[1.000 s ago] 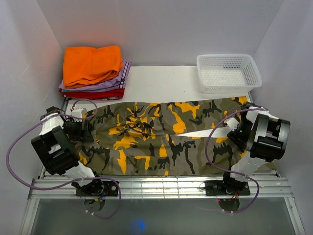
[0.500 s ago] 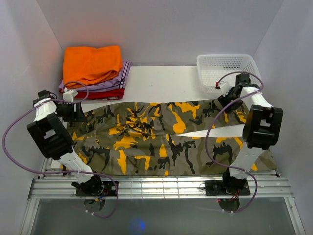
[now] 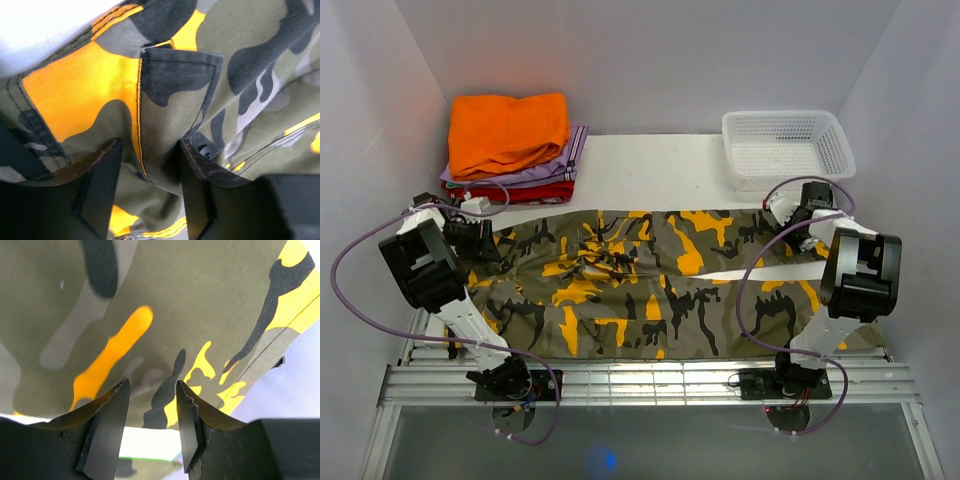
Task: Fold and stack the trousers
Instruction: Flatten the trousers out
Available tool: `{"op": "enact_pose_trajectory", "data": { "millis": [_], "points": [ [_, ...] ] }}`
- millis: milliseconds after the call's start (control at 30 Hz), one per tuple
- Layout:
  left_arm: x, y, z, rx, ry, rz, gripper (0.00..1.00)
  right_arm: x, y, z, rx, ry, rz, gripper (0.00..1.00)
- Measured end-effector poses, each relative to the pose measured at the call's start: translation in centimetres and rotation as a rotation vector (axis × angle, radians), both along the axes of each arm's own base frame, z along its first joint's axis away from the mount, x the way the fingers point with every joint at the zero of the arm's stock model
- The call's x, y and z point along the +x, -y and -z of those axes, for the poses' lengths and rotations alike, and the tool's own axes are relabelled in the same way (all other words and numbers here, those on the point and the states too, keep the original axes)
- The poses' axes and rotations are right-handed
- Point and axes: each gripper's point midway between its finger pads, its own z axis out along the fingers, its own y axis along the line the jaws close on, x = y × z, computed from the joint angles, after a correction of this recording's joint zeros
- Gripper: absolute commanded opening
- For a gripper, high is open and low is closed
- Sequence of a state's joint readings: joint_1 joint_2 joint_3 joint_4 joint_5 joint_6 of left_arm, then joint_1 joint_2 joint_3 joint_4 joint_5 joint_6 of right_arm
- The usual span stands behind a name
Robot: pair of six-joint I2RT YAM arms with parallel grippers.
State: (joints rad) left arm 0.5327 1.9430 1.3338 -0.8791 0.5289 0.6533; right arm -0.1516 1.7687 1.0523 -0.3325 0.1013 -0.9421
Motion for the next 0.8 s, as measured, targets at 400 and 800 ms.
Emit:
{"op": "enact_pose_trajectory", "data": {
  "millis": [400, 800],
  "points": [
    [-1.9, 0.1, -3.2, 0.011, 0.069, 0.271, 0.74, -7.3, 0.2, -0.7, -0.018, -0.179, -0.184, 0.65],
    [8.6, -4.0, -13.2, 0.208, 0.519, 0.587, 0.84, 2.8, -0.2, -10.9, 0.008, 0.102, -0.358, 0.9]
  ]
}}
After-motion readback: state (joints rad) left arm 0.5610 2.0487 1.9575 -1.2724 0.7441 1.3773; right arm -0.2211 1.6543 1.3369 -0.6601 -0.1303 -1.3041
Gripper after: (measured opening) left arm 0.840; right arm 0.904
